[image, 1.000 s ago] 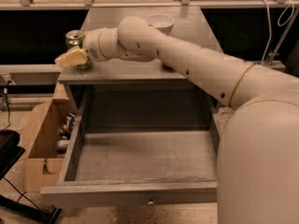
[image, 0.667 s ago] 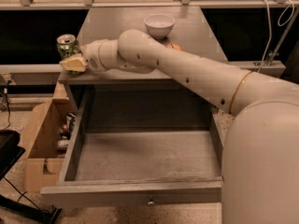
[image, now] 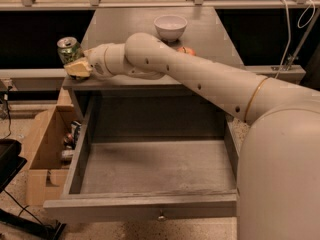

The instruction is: Place green can into top drawer

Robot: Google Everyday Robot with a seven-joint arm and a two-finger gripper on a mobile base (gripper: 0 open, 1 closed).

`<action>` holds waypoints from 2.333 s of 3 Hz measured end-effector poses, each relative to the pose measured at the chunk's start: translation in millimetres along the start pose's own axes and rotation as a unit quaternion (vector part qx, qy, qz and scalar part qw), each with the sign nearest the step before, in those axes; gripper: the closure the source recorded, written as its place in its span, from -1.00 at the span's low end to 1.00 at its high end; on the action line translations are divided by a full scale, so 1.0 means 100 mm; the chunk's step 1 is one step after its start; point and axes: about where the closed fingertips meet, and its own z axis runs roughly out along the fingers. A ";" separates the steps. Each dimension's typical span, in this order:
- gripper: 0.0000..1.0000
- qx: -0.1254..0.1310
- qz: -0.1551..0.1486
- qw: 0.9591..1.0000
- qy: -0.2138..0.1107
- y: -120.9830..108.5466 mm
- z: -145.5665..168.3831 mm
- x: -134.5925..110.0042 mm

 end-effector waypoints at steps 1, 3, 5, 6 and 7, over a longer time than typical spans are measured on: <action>1.00 -0.004 -0.002 1.000 -0.001 0.04 0.00 -0.03; 1.00 -0.028 -0.047 0.997 -0.049 0.68 -0.64 -0.84; 1.00 -0.108 -0.006 0.994 -0.007 1.95 -1.28 0.12; 1.00 -0.098 0.041 0.994 0.020 1.87 -1.68 0.92; 1.00 -0.081 0.068 0.994 0.031 1.58 -1.87 1.58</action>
Offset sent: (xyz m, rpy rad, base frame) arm -0.0632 0.0032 0.0963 0.0284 -0.1135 0.1553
